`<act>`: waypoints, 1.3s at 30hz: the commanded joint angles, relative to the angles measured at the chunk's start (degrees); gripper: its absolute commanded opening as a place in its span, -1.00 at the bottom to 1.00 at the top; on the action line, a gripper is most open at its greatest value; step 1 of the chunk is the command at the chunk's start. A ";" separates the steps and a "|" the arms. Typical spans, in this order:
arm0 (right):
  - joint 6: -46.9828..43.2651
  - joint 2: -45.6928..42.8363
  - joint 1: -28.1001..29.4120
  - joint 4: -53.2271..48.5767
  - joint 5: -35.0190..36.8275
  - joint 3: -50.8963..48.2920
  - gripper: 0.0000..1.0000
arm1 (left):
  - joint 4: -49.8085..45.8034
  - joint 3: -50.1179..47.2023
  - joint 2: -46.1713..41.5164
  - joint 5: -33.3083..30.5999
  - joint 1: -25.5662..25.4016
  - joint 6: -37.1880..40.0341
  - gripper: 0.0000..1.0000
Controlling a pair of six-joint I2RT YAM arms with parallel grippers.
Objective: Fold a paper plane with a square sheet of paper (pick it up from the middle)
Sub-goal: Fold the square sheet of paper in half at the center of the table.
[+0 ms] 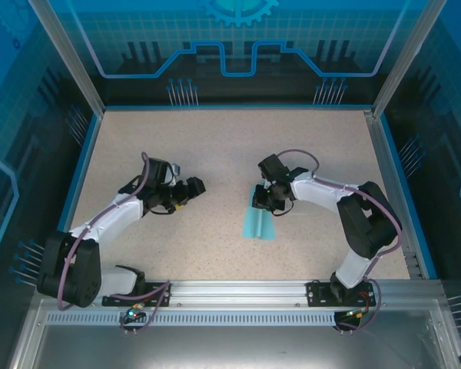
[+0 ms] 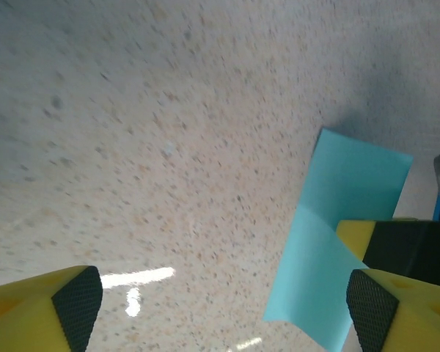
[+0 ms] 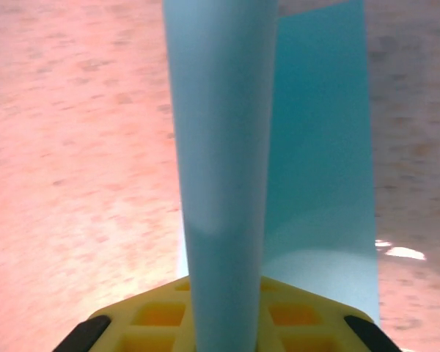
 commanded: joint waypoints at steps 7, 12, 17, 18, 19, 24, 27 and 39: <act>6.64 -4.85 0.88 26.91 -22.85 -7.46 -0.58 | 13.92 -4.44 -0.14 2.50 -7.16 -7.49 0.53; 0.98 -2.57 0.39 18.59 -18.83 -6.67 -0.51 | 14.96 -4.85 0.55 1.45 -9.61 -8.21 0.46; -5.77 1.19 0.34 9.08 -11.92 -3.25 -0.40 | 15.73 -4.95 2.20 0.41 -11.93 -8.89 0.39; -6.68 1.74 0.34 7.84 -11.14 -2.64 -0.35 | 15.85 -5.00 2.31 -0.05 -12.35 -8.93 0.39; -7.72 2.59 0.33 6.73 -10.16 -2.07 -0.29 | 15.94 -5.10 2.40 -0.50 -12.67 -8.95 0.38; -11.32 3.32 0.16 2.73 -4.71 -1.01 0.03 | 16.25 -5.34 2.67 -1.85 -13.66 -9.48 0.38; -12.94 3.27 -0.03 0.52 -2.18 -0.36 0.17 | 16.06 -5.30 2.83 -2.25 -13.95 -9.45 0.38; -11.24 3.74 -0.26 0.41 -0.81 -2.09 0.06 | 17.72 -4.52 5.56 -3.56 -15.70 -9.27 0.32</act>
